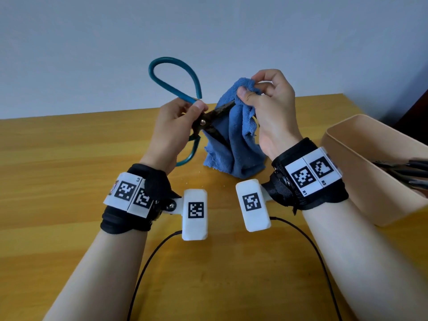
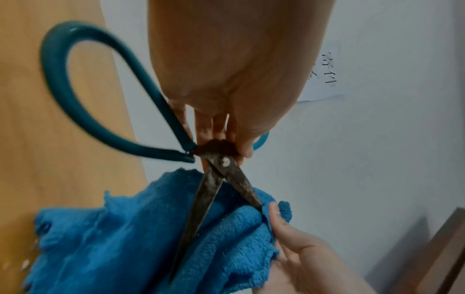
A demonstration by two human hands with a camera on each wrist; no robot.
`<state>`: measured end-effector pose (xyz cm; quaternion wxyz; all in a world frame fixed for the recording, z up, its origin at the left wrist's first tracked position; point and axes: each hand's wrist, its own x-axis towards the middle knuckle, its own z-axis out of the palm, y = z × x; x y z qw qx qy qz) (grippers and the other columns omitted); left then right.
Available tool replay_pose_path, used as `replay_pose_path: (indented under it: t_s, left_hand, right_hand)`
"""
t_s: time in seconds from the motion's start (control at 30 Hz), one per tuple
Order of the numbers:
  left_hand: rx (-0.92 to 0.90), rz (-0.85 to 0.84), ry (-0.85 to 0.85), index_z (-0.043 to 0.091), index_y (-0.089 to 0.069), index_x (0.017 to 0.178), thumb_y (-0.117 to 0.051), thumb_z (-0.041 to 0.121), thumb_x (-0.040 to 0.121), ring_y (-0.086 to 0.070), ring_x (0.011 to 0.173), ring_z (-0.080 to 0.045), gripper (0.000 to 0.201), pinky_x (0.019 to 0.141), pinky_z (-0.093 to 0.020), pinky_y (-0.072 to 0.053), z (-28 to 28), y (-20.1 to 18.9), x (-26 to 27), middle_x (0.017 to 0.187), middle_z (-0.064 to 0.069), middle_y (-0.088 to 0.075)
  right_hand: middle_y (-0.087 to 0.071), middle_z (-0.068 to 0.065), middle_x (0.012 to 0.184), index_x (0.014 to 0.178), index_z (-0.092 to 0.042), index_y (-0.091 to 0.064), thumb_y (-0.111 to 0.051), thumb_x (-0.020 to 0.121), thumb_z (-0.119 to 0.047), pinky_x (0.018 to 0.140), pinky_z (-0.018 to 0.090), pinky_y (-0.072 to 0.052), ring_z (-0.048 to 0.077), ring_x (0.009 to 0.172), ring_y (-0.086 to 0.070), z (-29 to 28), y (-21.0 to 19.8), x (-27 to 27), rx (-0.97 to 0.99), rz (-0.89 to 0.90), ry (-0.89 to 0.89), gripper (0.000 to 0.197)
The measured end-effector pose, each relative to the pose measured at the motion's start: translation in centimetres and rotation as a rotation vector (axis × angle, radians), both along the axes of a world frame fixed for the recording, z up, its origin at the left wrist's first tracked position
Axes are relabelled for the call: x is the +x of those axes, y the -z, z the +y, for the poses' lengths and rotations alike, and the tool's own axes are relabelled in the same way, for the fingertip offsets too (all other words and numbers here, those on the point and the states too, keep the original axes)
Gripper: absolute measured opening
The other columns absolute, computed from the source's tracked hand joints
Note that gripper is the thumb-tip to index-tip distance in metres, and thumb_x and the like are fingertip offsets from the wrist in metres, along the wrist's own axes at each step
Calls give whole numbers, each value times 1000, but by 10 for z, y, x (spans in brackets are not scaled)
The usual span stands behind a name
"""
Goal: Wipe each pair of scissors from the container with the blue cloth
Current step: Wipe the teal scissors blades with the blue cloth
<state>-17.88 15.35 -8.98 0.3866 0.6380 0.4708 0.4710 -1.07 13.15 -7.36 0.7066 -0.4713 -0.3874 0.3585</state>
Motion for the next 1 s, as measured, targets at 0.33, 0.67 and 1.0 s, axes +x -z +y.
replay_pose_path:
  t_s: [0.33,0.67,1.0]
  left_hand:
    - [256,323,-204,5,-53,101,-40,29,107,-54,84,-25,29,75,-42,-43,-1,-5,-5,92,-7,-62]
    - [270,378,-104,8,-44,86,-47,25,106,-50,71,-24,26,56,-24,-36,3,-1,-4,73,-3,-53]
    - [306,415,-88,8,-48,86,-50,27,104,-57,75,-27,27,66,-45,-44,2,-2,-6,71,2,-55]
  right_hand:
    - [-68,6,100,110,-9,-62,-70,88,0,73,23,-57,17,87,-69,1,1,1,-172,-246,-222,26]
    - [-69,3,92,107,-5,-62,-62,97,-12,80,25,-55,11,86,-67,4,-1,8,4,-36,-48,12]
    - [-72,5,89,95,-4,-70,-71,90,-17,80,21,-55,7,84,-67,-7,-4,-12,5,-391,-243,13]
